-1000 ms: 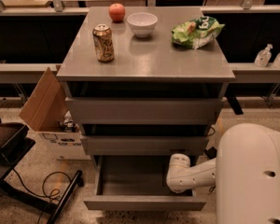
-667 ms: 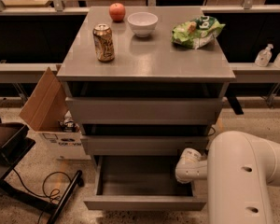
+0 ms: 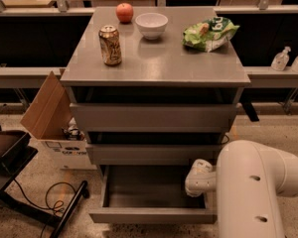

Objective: Open bottom drawer

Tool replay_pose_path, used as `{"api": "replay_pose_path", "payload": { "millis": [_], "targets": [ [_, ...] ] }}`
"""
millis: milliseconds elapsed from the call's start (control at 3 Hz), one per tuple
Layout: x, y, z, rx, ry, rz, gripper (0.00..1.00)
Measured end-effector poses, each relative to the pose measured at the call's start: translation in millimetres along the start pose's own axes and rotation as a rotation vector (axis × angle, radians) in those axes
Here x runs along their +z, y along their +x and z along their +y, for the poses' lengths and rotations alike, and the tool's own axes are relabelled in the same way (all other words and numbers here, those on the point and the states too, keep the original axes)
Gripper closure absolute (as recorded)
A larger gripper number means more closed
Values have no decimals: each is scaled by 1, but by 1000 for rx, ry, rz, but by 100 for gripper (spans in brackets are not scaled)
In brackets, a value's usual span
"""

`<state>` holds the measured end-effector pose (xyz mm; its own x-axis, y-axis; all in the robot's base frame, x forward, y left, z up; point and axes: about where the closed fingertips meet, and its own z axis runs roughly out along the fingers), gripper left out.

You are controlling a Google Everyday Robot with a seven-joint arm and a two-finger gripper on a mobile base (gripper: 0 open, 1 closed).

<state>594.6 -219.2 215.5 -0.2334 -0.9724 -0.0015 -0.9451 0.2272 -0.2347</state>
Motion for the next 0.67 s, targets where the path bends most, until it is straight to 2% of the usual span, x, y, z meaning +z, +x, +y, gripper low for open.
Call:
{"api": "replay_pose_path", "payload": {
  "millis": [333,667],
  "targets": [
    [37,-1,23,20,-65,-10,100],
    [54,14,63,52,-137,-1,100]
  ]
}}
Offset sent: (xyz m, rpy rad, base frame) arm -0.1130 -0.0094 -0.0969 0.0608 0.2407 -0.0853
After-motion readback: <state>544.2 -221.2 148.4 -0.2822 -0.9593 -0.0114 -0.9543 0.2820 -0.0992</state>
